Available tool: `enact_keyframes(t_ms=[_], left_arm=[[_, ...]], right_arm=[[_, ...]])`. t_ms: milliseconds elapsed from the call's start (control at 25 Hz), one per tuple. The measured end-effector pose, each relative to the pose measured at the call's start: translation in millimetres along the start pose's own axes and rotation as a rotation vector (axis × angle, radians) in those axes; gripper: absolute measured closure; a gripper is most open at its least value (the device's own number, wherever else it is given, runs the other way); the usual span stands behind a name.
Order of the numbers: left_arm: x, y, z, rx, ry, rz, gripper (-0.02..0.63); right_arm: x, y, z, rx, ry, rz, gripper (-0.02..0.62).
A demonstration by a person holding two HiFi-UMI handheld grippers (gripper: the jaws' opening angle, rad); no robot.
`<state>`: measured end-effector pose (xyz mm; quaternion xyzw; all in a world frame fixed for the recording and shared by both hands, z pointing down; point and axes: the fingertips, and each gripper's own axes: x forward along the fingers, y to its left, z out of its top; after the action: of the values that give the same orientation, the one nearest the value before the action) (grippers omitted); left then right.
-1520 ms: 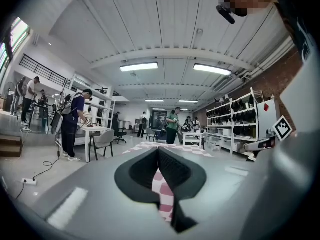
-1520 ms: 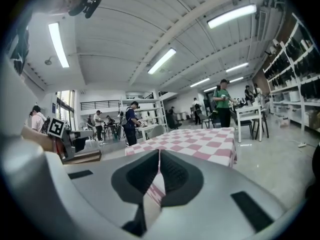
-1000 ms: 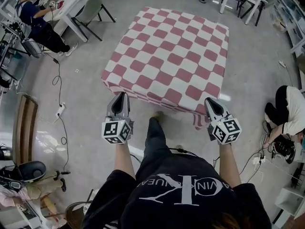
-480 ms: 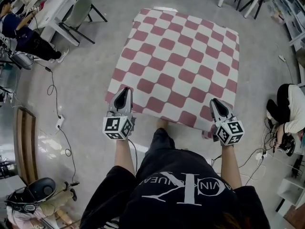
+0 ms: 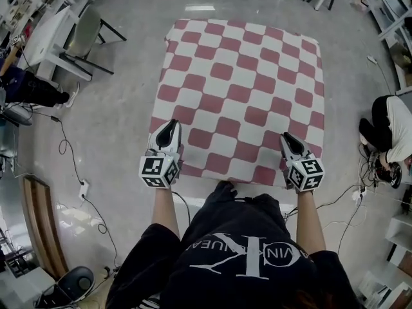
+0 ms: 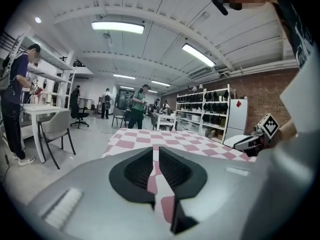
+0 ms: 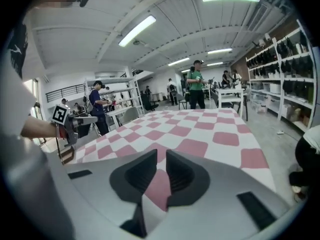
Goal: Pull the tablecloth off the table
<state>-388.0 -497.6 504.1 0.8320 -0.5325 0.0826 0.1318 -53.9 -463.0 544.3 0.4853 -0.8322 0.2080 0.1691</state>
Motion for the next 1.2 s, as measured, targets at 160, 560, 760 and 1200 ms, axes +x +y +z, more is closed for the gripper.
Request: enact_keyframes(t_ms=[160,560,760,1200], left_arm=[[27,5,-12,-0.113,0.045,-0.071,0.44],[67,-1,-61,-0.083,0.263,-0.054,0.244],[74,18,-74,-0.104,0.315,0.012,0.236],[79,26,-86,-0.185,0.365,0.091,0.229]], right_arm=[[16,-26,-4,0.036,0.064,-0.061,0.473],[30,-126,-19,0.114,0.199,-0.185,0.267],[31,-168,-25,0.186,0.225,-0.277,0.252],[50,-166,-28,0.202,0.302,-0.317,0.249]])
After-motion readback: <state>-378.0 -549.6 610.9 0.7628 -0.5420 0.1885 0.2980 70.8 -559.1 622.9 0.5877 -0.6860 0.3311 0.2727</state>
